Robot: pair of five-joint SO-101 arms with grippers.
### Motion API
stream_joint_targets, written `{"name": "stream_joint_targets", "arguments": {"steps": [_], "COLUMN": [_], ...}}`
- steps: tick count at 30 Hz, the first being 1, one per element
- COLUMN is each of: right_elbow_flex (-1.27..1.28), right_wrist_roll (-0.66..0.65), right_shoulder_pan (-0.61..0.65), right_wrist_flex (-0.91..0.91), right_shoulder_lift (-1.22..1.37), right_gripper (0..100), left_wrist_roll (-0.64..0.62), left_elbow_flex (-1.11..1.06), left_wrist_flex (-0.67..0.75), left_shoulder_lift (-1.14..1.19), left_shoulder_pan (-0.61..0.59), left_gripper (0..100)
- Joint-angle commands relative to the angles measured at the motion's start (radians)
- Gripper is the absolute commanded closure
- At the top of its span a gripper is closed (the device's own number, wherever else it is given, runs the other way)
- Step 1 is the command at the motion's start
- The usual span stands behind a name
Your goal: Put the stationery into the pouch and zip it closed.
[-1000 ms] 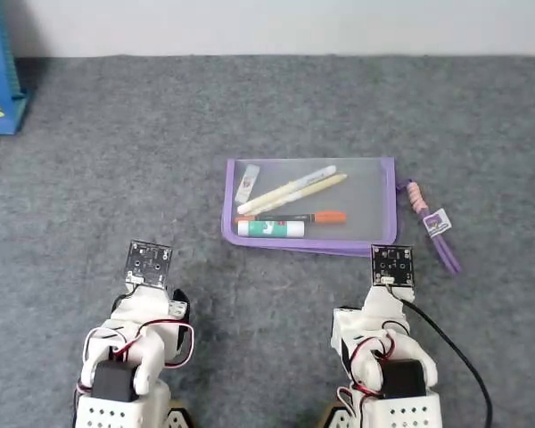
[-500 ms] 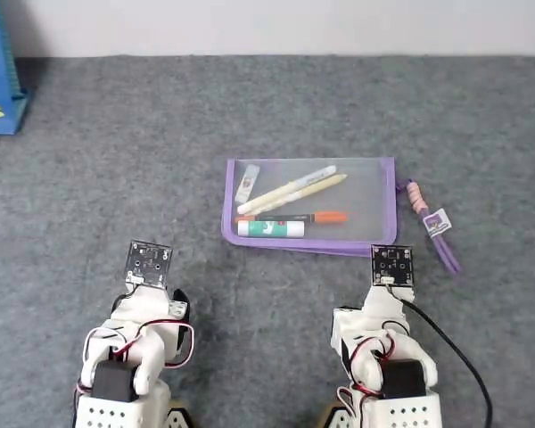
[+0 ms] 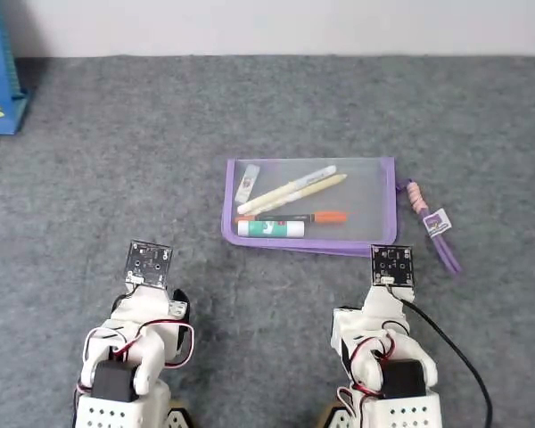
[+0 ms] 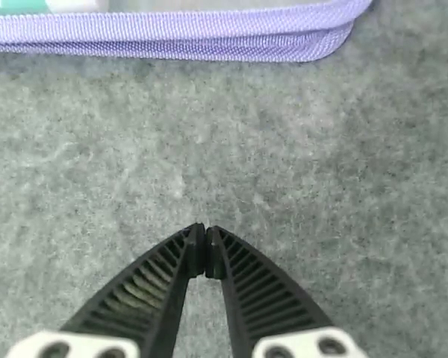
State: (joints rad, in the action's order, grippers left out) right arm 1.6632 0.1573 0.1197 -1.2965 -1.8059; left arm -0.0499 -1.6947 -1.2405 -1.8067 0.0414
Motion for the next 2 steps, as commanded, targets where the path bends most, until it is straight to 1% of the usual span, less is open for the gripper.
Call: {"name": "stream_joint_targets", "arguments": {"steps": [1, 2], "right_elbow_flex": [0.020, 0.020], "right_wrist_roll": [-0.012, -0.012], "right_shoulder_pan": [-0.005, -0.005], "right_wrist_flex": [-0.012, -0.012], "right_shoulder_lift": [-0.008, -0.008], "right_gripper": [98.7, 98.7], "left_wrist_roll": [-0.009, -0.009], "left_elbow_flex": [0.012, 0.012], "left_wrist_flex": [0.018, 0.018], "left_shoulder_lift": [-0.012, -0.012], "left_shoulder_pan": [-0.003, -0.003], "left_gripper": [93, 93]}}
